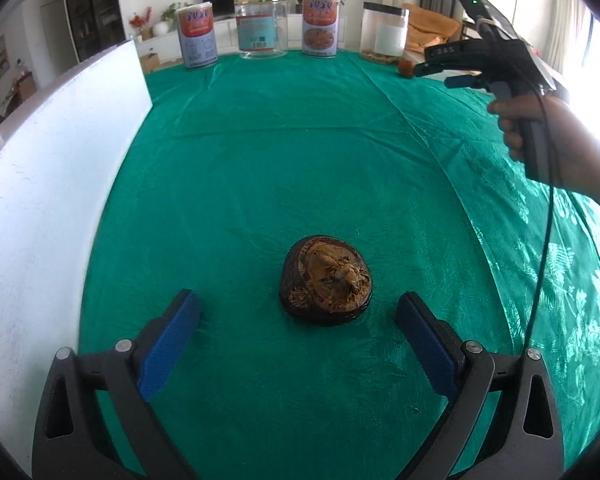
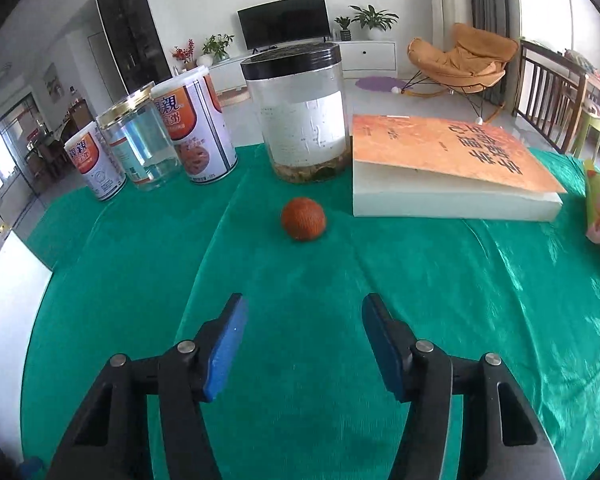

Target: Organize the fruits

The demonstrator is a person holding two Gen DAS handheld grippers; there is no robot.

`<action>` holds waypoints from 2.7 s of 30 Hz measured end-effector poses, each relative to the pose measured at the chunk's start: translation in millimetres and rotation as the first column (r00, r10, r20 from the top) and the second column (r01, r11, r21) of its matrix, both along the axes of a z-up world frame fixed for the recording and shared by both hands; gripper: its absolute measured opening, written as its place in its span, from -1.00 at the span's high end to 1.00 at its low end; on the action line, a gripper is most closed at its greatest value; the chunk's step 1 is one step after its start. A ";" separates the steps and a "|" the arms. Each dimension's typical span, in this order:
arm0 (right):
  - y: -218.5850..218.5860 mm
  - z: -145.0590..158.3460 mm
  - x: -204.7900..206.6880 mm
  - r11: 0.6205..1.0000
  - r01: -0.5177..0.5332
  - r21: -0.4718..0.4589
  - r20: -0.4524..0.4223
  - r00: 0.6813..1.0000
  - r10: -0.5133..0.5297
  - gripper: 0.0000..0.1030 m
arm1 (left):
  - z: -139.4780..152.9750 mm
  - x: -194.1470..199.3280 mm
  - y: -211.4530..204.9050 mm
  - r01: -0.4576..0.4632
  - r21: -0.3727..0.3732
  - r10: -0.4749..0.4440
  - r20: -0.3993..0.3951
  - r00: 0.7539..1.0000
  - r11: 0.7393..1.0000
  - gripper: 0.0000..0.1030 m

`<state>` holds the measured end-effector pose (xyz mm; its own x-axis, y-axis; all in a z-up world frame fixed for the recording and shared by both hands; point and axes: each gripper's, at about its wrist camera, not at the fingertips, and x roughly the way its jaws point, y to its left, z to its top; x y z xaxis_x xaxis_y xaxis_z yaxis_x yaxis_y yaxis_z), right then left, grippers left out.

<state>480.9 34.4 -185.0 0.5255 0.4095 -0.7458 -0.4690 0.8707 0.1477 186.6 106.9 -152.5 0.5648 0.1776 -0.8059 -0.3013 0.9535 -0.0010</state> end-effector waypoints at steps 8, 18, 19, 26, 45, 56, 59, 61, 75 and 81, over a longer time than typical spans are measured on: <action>43.5 -11.5 48.6 0.996 -0.008 -0.087 -0.010 1.000 0.008 0.42 | -0.6 -0.1 -0.5 -0.001 0.000 0.001 0.000 1.000 1.000 -0.94; -41.4 18.7 -115.1 0.986 -0.164 0.024 -0.105 0.981 0.166 0.42 | -1.2 0.4 -0.3 -0.001 0.001 0.001 0.000 1.000 1.000 -0.95; -50.5 18.2 -143.0 0.985 -0.174 0.010 -0.112 0.978 0.174 0.42 | -1.5 0.6 -0.4 -0.001 0.001 0.001 -0.001 1.000 1.000 -0.95; -80.9 -2.5 -286.2 0.982 -0.185 -0.042 -0.119 0.977 0.179 0.41 | -1.0 0.5 0.1 -0.002 0.003 0.002 -0.001 1.000 1.000 -0.96; -84.9 -14.0 -327.9 0.984 -0.107 -0.144 -0.004 0.994 0.107 -0.45 | -1.3 0.5 0.0 -0.002 0.003 0.002 -0.001 1.000 1.000 -0.96; -81.7 -16.8 -327.3 0.982 -0.111 -0.155 -0.015 0.994 0.110 -0.74 | -1.1 0.5 -0.3 -0.002 0.003 0.002 -0.001 1.000 1.000 -0.97; -80.8 -17.5 -326.8 0.981 -0.114 -0.157 -0.019 0.993 0.113 -0.80 | -1.0 0.6 -0.2 -0.002 0.003 0.002 -0.001 1.000 1.000 -0.97; -80.8 -18.0 -326.4 0.980 -0.117 -0.158 -0.023 0.993 0.115 -0.86 | -1.1 0.6 -0.1 -0.002 0.003 0.002 -0.001 1.000 1.000 -0.97; -75.9 -20.8 -326.8 0.974 -0.130 -0.185 -0.032 0.991 0.126 -1.00 | -1.1 1.0 0.0 -0.002 0.004 0.002 -0.001 1.000 1.000 -0.97; -75.5 -21.3 -326.5 0.974 -0.131 -0.184 -0.032 0.991 0.127 -1.00 | -0.8 0.4 1.2 -0.005 0.006 0.005 -0.003 1.000 1.000 -0.98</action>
